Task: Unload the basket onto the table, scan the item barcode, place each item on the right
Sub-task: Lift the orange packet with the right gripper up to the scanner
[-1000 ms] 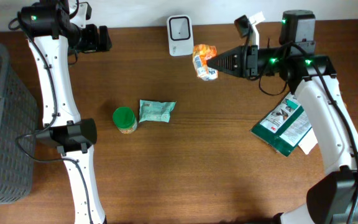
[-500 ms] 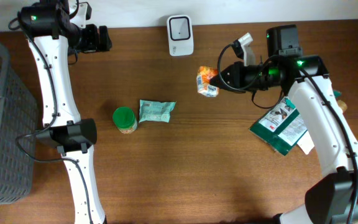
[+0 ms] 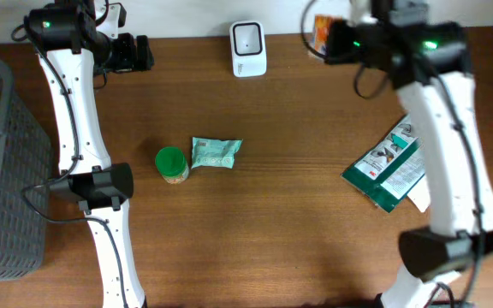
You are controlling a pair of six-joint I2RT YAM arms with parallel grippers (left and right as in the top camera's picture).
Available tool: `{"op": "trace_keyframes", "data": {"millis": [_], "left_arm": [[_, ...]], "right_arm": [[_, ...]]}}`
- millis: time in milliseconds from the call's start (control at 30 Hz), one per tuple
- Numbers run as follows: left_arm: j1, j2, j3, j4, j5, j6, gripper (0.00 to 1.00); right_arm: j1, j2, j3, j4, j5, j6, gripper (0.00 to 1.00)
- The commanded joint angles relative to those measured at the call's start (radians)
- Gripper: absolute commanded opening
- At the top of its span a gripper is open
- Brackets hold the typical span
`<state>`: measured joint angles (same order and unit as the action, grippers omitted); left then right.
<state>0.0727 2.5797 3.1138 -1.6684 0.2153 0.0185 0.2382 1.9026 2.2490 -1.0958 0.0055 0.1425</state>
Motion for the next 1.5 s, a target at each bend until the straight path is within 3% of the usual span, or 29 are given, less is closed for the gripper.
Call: {"op": "trace_keyframes", "data": {"millis": [0, 167, 333, 500, 700, 1133, 1467], "left_arm": [[0.000, 0.006, 0.016, -0.002, -0.003, 0.005, 0.99], [0.000, 0.006, 0.016, -0.002, -0.003, 0.005, 0.99], [0.000, 0.006, 0.016, -0.002, -0.003, 0.005, 0.99], [0.000, 0.006, 0.016, -0.002, -0.003, 0.005, 0.99], [0.000, 0.006, 0.016, -0.002, -0.003, 0.005, 0.99], [0.000, 0.006, 0.016, -0.002, -0.003, 0.005, 0.99], [0.000, 0.006, 0.016, -0.002, -0.003, 0.005, 0.99]], "right_arm": [[0.101, 0.129, 0.021, 0.123, 0.404, -0.185, 0.04], [0.193, 0.288, 0.020, 0.400, 0.597, -0.432, 0.04], [0.229, 0.443, 0.019, 0.652, 0.609, -0.719, 0.04], [0.239, 0.549, 0.019, 0.772, 0.609, -0.971, 0.04], [0.239, 0.608, 0.018, 0.814, 0.584, -1.109, 0.04], [0.242, 0.610, 0.016, 0.795, 0.551, -1.091, 0.04], [0.234, 0.360, 0.016, 0.532, 0.371, -0.696, 0.04]]}}
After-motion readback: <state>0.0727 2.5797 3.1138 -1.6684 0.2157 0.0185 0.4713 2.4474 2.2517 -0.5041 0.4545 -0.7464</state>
